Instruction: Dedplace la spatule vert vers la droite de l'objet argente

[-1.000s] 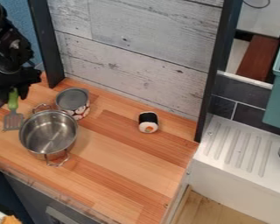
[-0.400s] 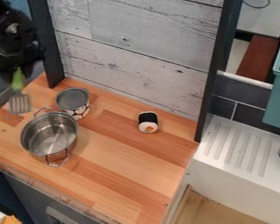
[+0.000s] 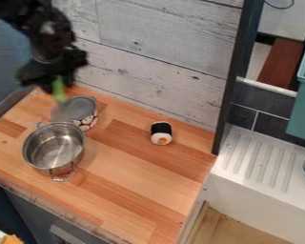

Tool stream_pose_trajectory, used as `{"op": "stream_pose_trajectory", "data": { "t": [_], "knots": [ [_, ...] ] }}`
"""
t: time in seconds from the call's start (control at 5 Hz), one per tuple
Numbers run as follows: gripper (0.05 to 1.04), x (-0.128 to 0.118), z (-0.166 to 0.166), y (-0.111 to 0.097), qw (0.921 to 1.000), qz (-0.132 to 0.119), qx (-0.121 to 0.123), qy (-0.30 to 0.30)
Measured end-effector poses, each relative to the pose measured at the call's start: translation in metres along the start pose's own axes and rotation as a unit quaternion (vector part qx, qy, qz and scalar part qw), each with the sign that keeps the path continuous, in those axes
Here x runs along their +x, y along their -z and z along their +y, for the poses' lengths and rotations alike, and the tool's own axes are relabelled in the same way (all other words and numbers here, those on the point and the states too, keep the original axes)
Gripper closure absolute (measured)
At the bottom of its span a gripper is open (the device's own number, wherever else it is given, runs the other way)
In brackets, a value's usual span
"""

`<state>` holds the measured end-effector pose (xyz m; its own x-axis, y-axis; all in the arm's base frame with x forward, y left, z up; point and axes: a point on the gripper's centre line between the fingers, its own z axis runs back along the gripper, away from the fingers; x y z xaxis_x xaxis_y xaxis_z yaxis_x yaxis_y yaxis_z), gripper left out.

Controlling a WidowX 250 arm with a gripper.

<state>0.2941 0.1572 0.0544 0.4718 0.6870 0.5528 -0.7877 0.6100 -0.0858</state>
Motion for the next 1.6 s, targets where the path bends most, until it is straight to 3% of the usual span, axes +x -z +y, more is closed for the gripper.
{"op": "stream_pose_trajectory", "data": {
  "t": [0.4,0.6,0.8,1.2,1.4,1.6],
  "knots": [
    [0.65,-0.059,-0.055,-0.011,0.9993,0.028,-0.006,0.023],
    [0.65,-0.089,-0.074,-0.005,0.9986,0.036,-0.007,0.039],
    [0.65,-0.123,-0.084,0.009,0.9963,0.063,-0.005,0.059],
    [0.65,-0.154,-0.09,0.037,0.9922,0.087,0.023,0.086],
    [0.575,-0.155,-0.095,0.037,0.9909,0.105,0.015,0.082],
    [0.264,-0.151,-0.093,0.039,0.9894,0.12,0.022,0.08]
  ]
}}
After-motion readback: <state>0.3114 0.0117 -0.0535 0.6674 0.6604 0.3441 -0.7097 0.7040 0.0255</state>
